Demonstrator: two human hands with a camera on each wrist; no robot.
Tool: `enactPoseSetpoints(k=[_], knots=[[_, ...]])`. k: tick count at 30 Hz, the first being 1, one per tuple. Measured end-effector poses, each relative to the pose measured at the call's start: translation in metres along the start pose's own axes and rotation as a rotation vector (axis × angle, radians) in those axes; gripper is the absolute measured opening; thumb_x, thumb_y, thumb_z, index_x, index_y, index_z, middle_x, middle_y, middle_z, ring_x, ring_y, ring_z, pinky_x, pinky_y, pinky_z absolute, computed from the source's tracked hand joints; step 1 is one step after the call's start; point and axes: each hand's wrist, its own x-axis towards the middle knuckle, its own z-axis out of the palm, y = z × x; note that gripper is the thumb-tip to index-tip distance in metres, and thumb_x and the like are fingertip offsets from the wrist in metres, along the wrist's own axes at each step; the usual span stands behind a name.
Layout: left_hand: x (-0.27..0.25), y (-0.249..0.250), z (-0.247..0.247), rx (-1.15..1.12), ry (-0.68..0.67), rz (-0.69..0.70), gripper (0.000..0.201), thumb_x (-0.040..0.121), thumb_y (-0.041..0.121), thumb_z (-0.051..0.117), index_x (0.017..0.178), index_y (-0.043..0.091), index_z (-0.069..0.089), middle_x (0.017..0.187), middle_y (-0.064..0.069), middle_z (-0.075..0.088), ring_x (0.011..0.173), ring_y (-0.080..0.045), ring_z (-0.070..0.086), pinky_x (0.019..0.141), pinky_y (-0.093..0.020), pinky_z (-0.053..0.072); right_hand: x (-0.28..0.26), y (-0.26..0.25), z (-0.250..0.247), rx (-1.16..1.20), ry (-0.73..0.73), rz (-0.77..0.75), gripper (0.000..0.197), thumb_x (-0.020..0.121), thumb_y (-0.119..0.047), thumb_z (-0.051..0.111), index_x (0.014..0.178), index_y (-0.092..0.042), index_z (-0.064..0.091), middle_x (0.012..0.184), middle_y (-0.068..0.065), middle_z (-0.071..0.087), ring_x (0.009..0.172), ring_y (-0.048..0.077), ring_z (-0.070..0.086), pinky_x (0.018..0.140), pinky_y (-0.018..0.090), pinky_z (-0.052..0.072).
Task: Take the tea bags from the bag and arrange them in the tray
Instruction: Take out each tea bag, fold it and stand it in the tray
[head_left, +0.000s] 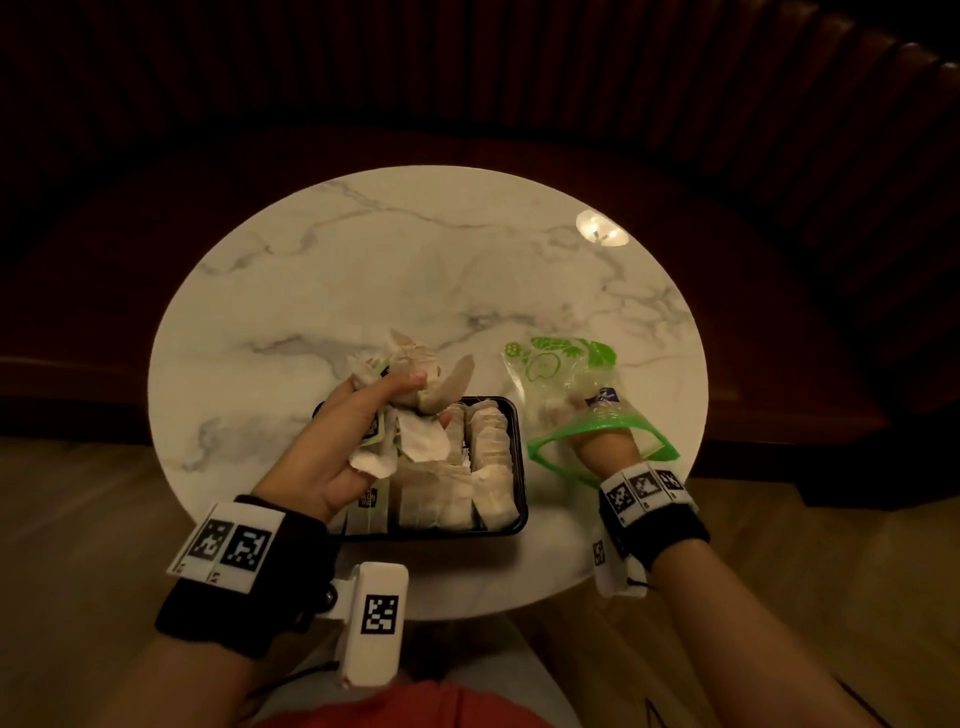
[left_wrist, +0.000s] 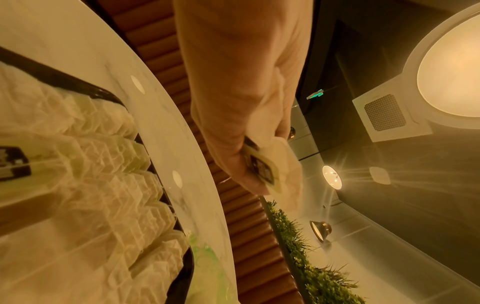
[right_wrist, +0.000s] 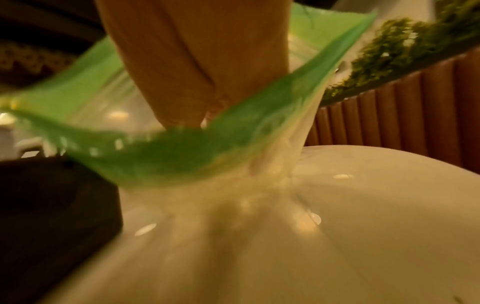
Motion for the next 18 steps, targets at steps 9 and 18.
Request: enactPoseSetpoints(k=[9,18], knots=[[-0.003,0.03,0.009,-0.013,0.044,0.024,0.051,0.087,0.011,0.061,0.134,-0.004,0.051,0.122,-0.021,0.065,0.087,-0.025,0.072,0.071,-0.03,0.059,-0.025,0.017,-0.014,0.312,-0.068,-0.032,0.042,0.099,-0.024,0.053,0.137,-0.007,0.047,0.143,0.009,0.047,0.13,0.025,0.044,0.108,0.027,0.032],[0.008,0.04,0.006,-0.014,0.036,0.03,0.052,0.076,0.015,0.066,0.126,0.003,0.057,0.121,-0.018,0.067,0.091,-0.023,0.072,0.085,-0.038,0.059,-0.021,0.007,-0.027,0.722,0.184,-0.009,0.023,0.097,-0.001,0.048,0.117,-0.002,0.059,0.119,0.02,0.062,0.104,0.028,0.062,0.077,0.032,0.056]])
